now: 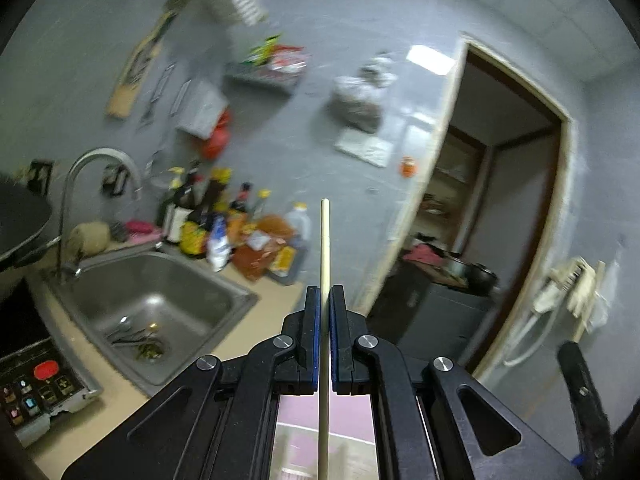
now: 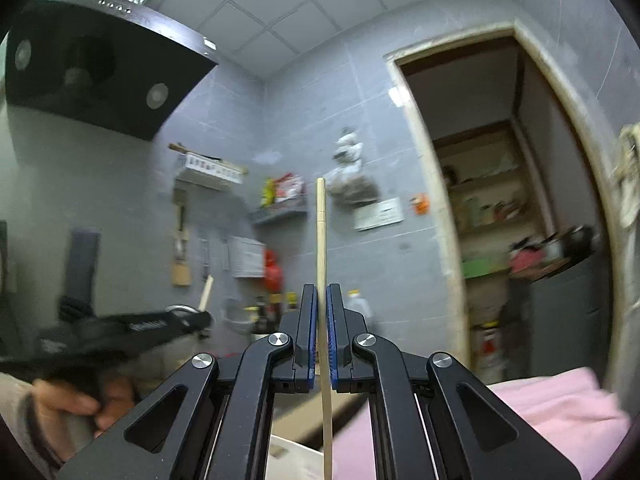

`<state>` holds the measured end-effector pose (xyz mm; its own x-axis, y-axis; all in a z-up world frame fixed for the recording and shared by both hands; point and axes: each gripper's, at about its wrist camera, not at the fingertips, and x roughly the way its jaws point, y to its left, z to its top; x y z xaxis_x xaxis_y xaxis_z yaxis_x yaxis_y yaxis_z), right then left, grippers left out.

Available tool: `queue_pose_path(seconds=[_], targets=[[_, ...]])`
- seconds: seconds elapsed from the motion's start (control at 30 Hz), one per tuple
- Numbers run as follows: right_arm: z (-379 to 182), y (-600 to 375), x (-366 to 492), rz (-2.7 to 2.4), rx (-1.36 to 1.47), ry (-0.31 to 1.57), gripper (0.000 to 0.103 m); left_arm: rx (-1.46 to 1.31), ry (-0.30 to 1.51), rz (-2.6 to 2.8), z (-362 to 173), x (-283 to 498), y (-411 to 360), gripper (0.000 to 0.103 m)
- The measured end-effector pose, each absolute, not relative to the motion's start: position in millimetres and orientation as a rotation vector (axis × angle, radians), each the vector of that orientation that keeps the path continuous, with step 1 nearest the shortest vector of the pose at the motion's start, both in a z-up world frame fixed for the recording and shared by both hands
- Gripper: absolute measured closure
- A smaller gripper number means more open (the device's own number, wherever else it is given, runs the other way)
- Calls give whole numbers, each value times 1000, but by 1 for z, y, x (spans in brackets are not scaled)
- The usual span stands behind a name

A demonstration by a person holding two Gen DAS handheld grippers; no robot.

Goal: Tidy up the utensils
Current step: 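Open both tools above the white holder to drop the chopsticks in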

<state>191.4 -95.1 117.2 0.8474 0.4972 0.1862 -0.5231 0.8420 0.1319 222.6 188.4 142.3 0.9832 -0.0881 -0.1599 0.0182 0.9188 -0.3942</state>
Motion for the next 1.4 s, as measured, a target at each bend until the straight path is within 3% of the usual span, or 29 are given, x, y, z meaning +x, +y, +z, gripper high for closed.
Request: queue_pose_path(seconds=[0.6, 0.97, 1.03, 1.13, 1.17, 1.23, 1.33, 1.4], targets=[[71, -45, 242, 583, 97, -4, 100, -404, 209, 109, 93, 247, 187, 101], [54, -50, 240, 568, 59, 142, 98, -318, 382, 85, 71, 239, 175, 100], [55, -55, 237, 571, 66, 150, 97, -294, 396, 61, 73, 235, 170, 96], [58, -61, 231, 566, 71, 145, 87, -275, 397, 39, 75, 229, 162, 86], [60, -65, 228, 564, 78, 145, 77, -277, 392, 36, 77, 226, 161, 84], [63, -72, 222, 562, 90, 136, 73, -280, 371, 24, 81, 220, 156, 74], [69, -86, 212, 536, 95, 120, 67, -257, 333, -8, 90, 209, 141, 68], [75, -98, 204, 513, 96, 104, 52, -240, 316, -35, 96, 204, 129, 61]])
